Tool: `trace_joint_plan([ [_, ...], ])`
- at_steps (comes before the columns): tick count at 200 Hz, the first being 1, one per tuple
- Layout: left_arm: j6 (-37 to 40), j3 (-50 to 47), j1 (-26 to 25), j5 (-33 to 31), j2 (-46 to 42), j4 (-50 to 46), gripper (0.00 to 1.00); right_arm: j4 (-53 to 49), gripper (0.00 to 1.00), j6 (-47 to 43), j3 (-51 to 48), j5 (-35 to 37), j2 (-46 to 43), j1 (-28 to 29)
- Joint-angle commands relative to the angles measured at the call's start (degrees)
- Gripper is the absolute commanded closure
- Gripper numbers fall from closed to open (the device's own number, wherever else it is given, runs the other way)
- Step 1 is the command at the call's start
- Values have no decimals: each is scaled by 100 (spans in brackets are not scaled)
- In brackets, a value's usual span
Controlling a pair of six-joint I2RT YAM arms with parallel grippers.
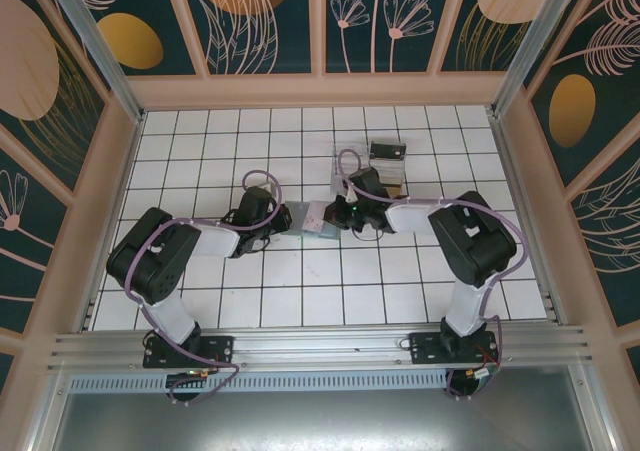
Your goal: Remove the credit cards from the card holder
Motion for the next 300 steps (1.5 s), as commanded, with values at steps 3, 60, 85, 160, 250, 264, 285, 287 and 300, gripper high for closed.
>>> trace_joint_plan([
  [3, 90, -114, 27, -152, 10, -641, 100, -162, 100, -199, -237, -25, -508, -148],
  [60, 82, -144, 27, -55, -48, -558, 100, 245, 100, -3, -231, -204, -363, -210],
  [85, 73, -210, 27, -86, -115, -532, 100, 358, 100, -31, -192, -78, -392, -210],
  [160, 99, -251, 27, 38, -643, -364, 61, -409, 100, -1110, 272, 545, -1215, -50],
  [250, 81, -1184, 27, -953, -2954, 88, 1, -2762, 100, -5017, 1479, 2916, -1920, 479],
  [264, 39, -1406, 27, -1111, -3440, 100, 1, -2955, 100, -5814, 1472, 3339, -1898, 519],
  [285, -79, -1679, 27, -1483, -4077, 79, 1, -2853, 100, -6871, 1284, 4157, -1934, 694],
  [287, -96, -1711, 27, -1504, -4134, 89, 1, -2837, 100, -6910, 1279, 4229, -1936, 713],
  [300, -168, -1927, 27, -1597, -4420, 214, 1, -2881, 100, -7435, 1313, 4702, -1868, 863],
])
